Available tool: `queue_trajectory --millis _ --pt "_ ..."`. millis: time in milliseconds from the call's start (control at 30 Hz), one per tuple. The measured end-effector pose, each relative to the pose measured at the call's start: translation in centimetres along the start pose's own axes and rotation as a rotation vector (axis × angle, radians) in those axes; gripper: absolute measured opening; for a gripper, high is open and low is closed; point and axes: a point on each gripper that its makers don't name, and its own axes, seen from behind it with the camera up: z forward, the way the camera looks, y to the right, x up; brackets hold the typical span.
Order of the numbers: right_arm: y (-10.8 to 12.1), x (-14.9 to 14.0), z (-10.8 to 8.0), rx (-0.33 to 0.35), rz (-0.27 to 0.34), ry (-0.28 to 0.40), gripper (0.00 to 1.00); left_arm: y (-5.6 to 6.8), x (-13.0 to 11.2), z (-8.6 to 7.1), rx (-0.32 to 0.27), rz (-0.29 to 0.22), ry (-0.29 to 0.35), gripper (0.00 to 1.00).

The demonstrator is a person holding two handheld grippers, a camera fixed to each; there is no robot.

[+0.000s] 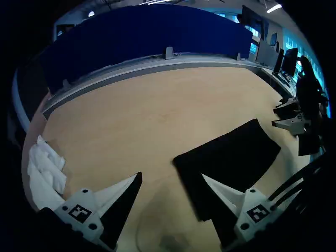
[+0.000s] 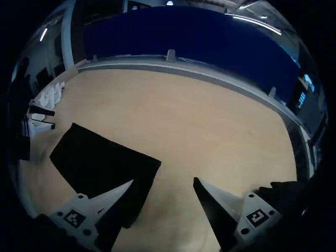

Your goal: Fold towel

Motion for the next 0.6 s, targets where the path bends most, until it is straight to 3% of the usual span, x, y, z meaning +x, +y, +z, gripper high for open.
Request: queue_trajectory --millis 600 --pt "-1.6 -3.6 -4.5 0.005 0.005 -0.007 1.0 1.3 -3.2 -3.4 -0.001 -0.029 -0.002 0.94"
